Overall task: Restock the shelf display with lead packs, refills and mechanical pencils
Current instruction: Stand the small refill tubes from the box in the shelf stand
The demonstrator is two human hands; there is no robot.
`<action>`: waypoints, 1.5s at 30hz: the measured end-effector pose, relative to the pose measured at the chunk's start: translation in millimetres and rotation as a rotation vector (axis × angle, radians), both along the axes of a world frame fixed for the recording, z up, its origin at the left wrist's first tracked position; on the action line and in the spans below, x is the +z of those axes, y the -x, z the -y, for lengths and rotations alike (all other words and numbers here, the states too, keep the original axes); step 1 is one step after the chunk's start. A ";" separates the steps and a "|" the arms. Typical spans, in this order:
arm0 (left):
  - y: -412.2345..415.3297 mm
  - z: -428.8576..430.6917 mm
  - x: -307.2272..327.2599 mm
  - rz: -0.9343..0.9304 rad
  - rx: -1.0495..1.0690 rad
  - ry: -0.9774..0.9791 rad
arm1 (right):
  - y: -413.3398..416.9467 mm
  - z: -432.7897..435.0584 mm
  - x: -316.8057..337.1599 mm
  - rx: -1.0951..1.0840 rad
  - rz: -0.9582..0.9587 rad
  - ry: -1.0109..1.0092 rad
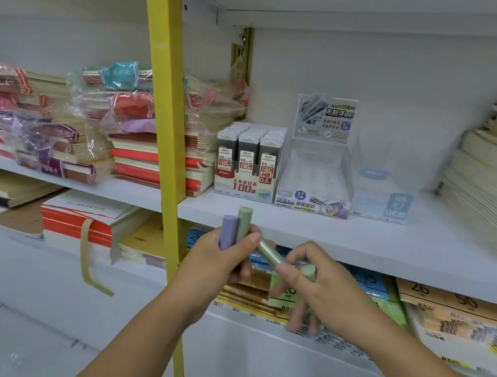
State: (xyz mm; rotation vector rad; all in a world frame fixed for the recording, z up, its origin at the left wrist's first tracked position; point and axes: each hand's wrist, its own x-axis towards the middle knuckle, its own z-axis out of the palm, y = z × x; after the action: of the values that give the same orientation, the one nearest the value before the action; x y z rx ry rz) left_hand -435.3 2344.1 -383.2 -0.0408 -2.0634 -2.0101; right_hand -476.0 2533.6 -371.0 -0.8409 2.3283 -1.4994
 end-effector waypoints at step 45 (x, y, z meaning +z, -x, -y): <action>57.1 5.5 35.0 -0.165 0.187 -0.202 | 107.7 16.7 101.3 -0.248 -0.620 0.037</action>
State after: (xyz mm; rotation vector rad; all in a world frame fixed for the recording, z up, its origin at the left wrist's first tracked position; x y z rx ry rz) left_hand -492.4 2338.6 -348.2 0.0229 -1.6911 -2.0157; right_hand -583.7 2516.9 -269.6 -1.2018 2.9438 -1.5384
